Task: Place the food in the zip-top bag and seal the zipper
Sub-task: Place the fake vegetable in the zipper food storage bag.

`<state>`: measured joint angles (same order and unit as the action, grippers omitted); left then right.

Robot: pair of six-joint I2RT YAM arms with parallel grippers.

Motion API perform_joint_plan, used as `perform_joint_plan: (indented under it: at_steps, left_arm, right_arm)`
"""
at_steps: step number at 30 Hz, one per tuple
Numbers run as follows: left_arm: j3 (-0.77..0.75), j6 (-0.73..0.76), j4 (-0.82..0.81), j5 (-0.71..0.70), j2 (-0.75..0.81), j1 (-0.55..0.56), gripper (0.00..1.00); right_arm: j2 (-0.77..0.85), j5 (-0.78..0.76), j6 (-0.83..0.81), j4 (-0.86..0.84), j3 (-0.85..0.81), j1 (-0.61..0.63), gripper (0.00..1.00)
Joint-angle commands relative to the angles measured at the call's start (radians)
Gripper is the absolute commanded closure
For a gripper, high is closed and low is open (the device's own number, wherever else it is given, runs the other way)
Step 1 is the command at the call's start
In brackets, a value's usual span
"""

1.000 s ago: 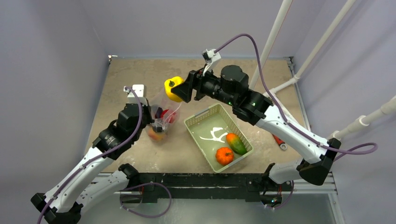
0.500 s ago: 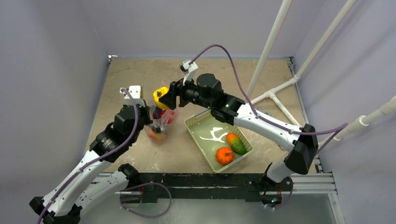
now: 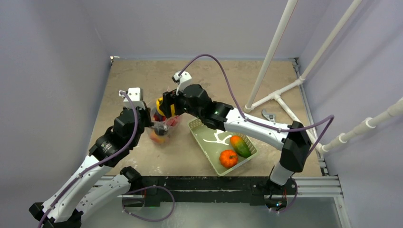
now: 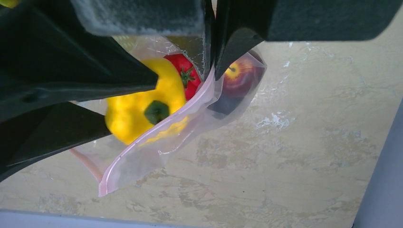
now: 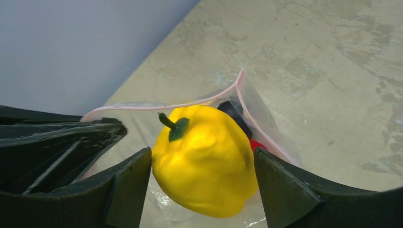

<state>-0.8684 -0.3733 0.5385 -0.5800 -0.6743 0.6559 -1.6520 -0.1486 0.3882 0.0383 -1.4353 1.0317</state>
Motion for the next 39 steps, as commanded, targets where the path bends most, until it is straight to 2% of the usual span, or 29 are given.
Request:
perform_joint_plan:
  at_steps: [1,4,7,15,22,27,39]
  left_arm:
    - [0.003,0.012,-0.039,-0.018,0.006,-0.002,1.00]
    - [0.003,0.011,-0.037,-0.018,0.008,-0.002,1.00]
    - [0.003,0.013,-0.038,-0.017,0.006,-0.002,1.00]
    - [0.002,0.014,-0.041,-0.015,-0.001,-0.001,1.00]
    - [0.003,0.011,-0.039,-0.020,0.007,-0.002,1.00]
    - [0.002,0.011,-0.040,-0.021,0.007,-0.002,1.00]
    - [0.002,0.011,-0.041,-0.013,0.007,-0.001,1.00]
  right_arm:
    - [-0.045,-0.124,0.009,0.067,-0.096,0.021,0.15]
    - [-0.050,-0.144,0.019,0.091,-0.130,0.029,0.05]
    - [-0.030,-0.159,0.031,0.110,-0.155,0.031,0.01]
    - [0.078,-0.201,0.065,0.157,-0.175,0.031,0.01]
    - [0.152,-0.250,0.128,0.273,-0.172,0.031,0.01]
    - [0.210,-0.283,0.236,0.417,-0.138,0.031,0.02]
    - [0.363,-0.209,0.531,0.719,0.079,0.031,0.10]
